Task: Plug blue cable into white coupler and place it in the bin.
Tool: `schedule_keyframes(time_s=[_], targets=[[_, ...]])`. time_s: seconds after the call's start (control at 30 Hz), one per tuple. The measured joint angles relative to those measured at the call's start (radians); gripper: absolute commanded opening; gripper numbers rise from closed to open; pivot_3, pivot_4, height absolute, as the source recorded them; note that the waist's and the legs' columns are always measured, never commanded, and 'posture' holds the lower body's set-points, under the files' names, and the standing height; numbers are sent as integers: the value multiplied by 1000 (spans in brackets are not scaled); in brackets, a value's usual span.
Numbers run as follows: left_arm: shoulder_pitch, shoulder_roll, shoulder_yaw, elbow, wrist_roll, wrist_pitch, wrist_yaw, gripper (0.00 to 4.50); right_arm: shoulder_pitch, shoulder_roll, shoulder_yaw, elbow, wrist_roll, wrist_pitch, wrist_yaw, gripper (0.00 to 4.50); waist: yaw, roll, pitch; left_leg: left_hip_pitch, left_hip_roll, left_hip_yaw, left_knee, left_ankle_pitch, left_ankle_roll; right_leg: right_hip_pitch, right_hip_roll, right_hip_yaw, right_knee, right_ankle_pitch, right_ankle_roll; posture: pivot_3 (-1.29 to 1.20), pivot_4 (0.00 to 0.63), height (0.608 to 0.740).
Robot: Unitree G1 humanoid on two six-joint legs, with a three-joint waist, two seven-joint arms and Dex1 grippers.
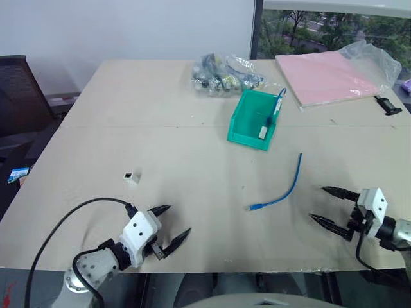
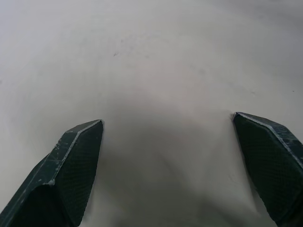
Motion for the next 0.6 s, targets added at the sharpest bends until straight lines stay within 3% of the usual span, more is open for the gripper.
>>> schedule_keyframes(time_s=[0.17,0.3,0.43,0.53,0.6], targets=[[-102,141,5,-80,-147,88,-173,4500,-110,2,203,-159,-90,93,-25,4471,-2,-3,3,-1,1,0,0,0,0,-2,0,0,1,0,0,0,150,739],[-150,195,0,-98,-202,139,-251,4500,-181,15,353,-159,-185,150,-44,4471,-1,-4,5,-4,0,-2,0,0,0,-4,1,-3,0,0,0,0,150,739],[-171,249,5,-123,-243,173,-313,4500,-272,38,417,-117,-226,157,-41,4471,-4,-6,6,-7,1,-3,1,0,0,-7,1,-4,0,0,0,0,150,739],[-184,272,8,-141,-270,193,-347,4500,-332,70,451,-73,-242,152,-39,3662,-6,-7,7,-7,1,-4,1,0,0,-7,2,-5,1,0,0,0,150,739],[-195,281,11,-146,-279,206,-357,4500,-360,90,473,-57,-251,155,-38,2701,-6,-7,7,-7,1,-5,1,0,-1,-7,3,-6,2,0,0,0,150,739]])
